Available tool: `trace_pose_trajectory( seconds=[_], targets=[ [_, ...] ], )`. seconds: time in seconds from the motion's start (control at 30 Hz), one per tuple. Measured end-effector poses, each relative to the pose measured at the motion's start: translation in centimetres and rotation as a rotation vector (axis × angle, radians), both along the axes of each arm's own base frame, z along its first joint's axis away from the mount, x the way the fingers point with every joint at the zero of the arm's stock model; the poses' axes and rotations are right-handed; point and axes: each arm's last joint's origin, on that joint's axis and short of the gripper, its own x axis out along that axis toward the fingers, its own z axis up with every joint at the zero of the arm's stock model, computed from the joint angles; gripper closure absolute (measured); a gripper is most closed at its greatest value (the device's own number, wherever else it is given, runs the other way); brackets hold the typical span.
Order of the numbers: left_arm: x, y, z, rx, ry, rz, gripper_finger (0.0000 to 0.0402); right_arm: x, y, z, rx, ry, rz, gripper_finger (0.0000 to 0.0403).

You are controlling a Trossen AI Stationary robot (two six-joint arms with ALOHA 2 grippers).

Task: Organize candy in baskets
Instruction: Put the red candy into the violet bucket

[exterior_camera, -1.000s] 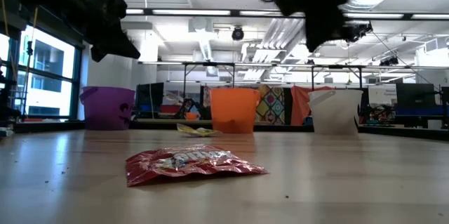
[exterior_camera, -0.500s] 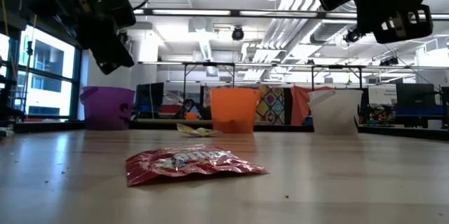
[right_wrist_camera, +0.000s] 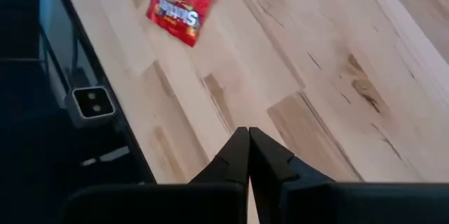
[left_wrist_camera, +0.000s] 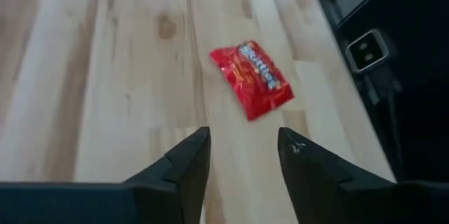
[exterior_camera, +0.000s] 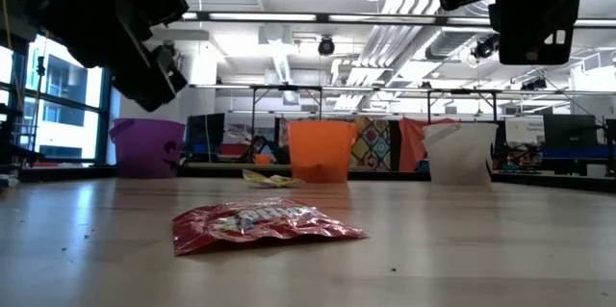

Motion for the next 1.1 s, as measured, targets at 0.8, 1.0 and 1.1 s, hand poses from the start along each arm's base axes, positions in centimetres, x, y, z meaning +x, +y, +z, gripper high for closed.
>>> trace_pose_trajectory(
  seconds=[0.8, 1.0, 1.1],
  targets=[
    [9.8, -7.1, -5.1, 0.190, 0.145, -0.106, 0.0186, 0.2, 0.1, 0.2, -0.074, -0.081, 0.146, 0.0403],
    [10.5, -8.1, -6.2, 0.278, 0.210, -0.161, 0.0195, 0.2, 0.1, 0.2, -0.082, -0.086, 0.159, 0.0403],
    [10.4, -8.2, -6.2, 0.314, 0.203, -0.174, 0.0222, 0.2, 0.1, 0.2, -0.082, -0.086, 0.159, 0.0403]
  ],
)
